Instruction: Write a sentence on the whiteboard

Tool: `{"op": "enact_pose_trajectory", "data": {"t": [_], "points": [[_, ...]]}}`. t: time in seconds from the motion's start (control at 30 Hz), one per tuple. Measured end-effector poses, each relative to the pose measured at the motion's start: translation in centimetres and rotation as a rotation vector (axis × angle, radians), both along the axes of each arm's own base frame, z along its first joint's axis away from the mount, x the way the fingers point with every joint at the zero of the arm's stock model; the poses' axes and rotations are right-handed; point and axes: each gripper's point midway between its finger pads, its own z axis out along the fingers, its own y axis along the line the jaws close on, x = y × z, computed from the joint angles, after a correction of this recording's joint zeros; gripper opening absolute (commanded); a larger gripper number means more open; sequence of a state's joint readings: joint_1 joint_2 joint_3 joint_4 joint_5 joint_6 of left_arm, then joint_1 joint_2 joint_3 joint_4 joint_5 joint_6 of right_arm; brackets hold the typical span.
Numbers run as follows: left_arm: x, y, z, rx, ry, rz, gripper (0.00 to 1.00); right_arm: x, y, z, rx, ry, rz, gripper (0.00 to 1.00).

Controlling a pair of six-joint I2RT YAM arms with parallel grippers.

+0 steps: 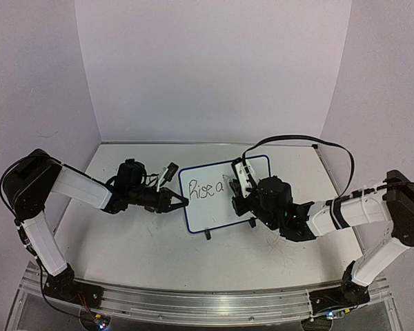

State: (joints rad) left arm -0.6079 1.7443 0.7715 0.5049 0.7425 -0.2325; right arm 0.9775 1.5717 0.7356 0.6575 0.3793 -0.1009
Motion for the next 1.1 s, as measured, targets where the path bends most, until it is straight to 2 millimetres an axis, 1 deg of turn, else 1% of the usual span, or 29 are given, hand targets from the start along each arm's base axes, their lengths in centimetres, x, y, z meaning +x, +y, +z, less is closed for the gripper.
{"op": "enact_pose_trajectory", "data": {"t": [0.77, 1.1], "points": [[0.0, 0.0, 0.1, 0.001, -0.003, 0.000, 0.00, -1.7, -0.3, -2.3, -0.032, 0.060, 0.021, 0.00], [0.0, 0.0, 0.0, 0.002, -0.002, 0.000, 0.00, -2.1, -0.1, -2.7, -0.030, 0.075, 0.027, 0.00]]}}
